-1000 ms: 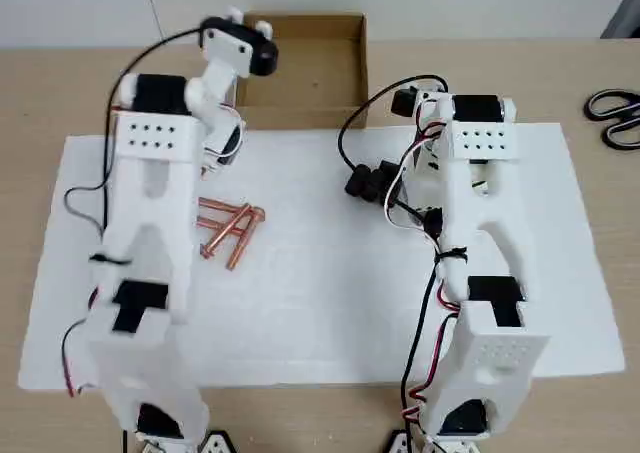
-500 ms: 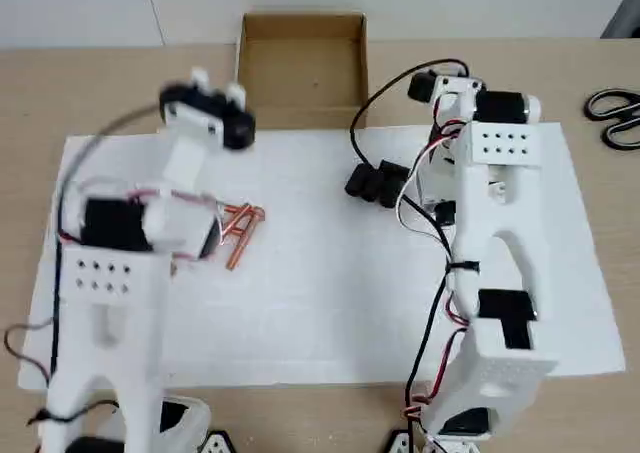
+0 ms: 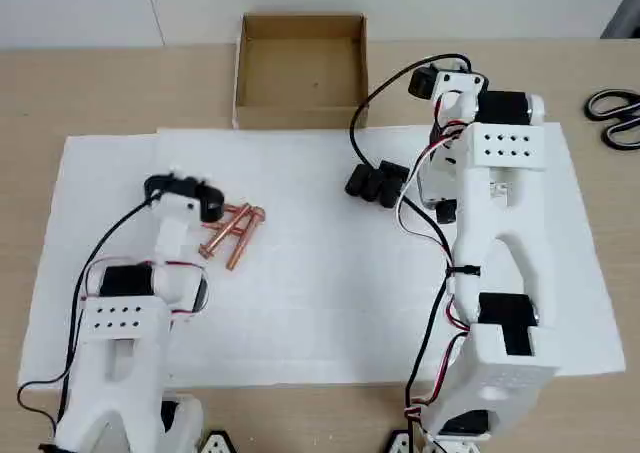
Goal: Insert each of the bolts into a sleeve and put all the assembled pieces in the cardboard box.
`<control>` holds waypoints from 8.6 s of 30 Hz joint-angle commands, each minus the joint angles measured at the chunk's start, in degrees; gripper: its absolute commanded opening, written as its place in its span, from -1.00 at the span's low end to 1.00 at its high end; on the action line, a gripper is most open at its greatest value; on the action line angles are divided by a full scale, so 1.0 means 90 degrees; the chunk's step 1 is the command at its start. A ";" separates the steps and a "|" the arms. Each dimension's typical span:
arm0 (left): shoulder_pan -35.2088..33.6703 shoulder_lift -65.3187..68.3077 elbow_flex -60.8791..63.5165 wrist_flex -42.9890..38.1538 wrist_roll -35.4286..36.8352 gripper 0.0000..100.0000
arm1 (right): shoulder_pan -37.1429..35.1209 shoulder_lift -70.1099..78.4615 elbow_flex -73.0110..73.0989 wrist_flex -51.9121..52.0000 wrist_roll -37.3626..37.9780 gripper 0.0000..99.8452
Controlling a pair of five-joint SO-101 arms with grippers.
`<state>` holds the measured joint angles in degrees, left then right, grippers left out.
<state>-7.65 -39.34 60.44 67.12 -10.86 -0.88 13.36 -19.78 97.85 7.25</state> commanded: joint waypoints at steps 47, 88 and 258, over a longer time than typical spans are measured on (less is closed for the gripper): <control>-0.0303 0.0977 0.0073 -0.0488 -0.0381 -0.72 | 0.0034 -0.0454 -0.0029 0.0112 0.0029 -0.99; 0.0459 0.1162 -0.7223 0.3653 -0.0342 -0.99 | -0.0005 -0.2857 -0.0068 0.0112 0.0049 -0.99; 0.4689 -0.0586 0.0054 -0.4845 0.3087 -0.73 | -0.2857 -1.1863 1.2405 -0.8171 -0.1172 -0.99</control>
<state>34.02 -43.65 62.20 23.08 17.45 -26.81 -92.31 93.63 25.76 -2.51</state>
